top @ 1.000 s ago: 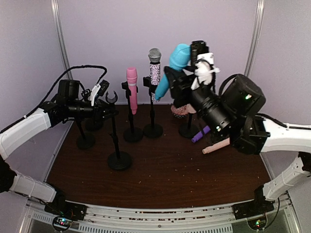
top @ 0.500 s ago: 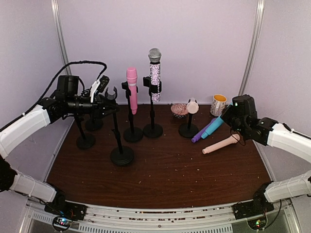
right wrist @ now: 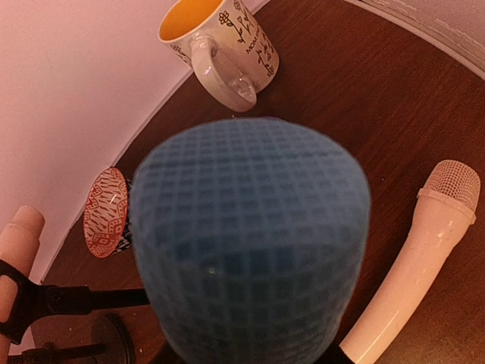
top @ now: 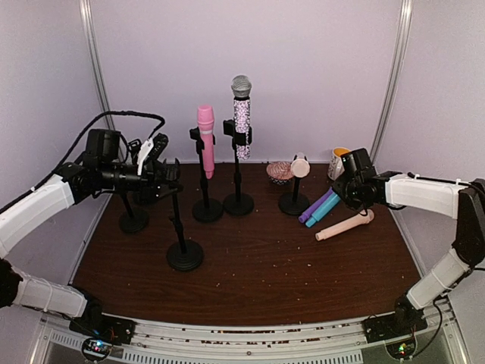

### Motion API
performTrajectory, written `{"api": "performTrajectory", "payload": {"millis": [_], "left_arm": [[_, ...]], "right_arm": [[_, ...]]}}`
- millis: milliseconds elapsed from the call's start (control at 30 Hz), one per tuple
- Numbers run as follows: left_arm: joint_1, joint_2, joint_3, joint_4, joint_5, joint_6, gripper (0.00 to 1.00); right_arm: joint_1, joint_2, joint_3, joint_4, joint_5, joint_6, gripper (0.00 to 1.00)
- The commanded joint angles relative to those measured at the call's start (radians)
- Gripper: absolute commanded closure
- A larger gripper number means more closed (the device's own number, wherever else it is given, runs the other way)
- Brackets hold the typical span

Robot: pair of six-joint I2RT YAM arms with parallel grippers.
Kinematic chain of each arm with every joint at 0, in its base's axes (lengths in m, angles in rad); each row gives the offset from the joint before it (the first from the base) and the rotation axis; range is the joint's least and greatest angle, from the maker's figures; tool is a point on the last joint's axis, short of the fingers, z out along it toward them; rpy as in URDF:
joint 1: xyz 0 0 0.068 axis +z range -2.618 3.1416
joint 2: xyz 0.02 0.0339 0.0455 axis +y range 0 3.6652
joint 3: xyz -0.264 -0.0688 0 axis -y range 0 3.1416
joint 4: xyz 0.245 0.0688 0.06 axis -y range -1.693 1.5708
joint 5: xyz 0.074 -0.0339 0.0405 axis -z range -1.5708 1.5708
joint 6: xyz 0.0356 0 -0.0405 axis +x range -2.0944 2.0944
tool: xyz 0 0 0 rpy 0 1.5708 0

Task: Remove the microphone from the stand
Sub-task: Place the microphone stand at the center of the board, then place the microphone at the center of the board.

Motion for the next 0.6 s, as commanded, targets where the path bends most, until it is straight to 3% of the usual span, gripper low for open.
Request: {"api": "performTrajectory", "payload": {"millis": [0,133,233,400,567], "left_arm": [[0.002,-0.071,-0.008,0.011,0.019,0.054,0.33],[0.002,-0.136,-0.046,-0.01,-0.007,0.068,0.27],[0.002,-0.18,-0.053,-0.03,-0.025,0.072,0.25],[0.002,-0.218,-0.04,-0.088,-0.051,0.1,0.24],[0.002,-0.245,-0.04,-0.141,-0.054,0.135,0.24]], "right_arm": [[-0.022,0.052,0.054,-0.028,0.008,0.013,1.0],[-0.029,0.113,0.093,-0.066,0.018,0.01,1.0],[-0.038,0.158,0.116,-0.09,0.0,0.013,0.93],[-0.045,0.203,0.133,-0.097,-0.014,0.013,0.7],[-0.046,0.218,0.142,-0.097,-0.012,0.012,0.59]]}}
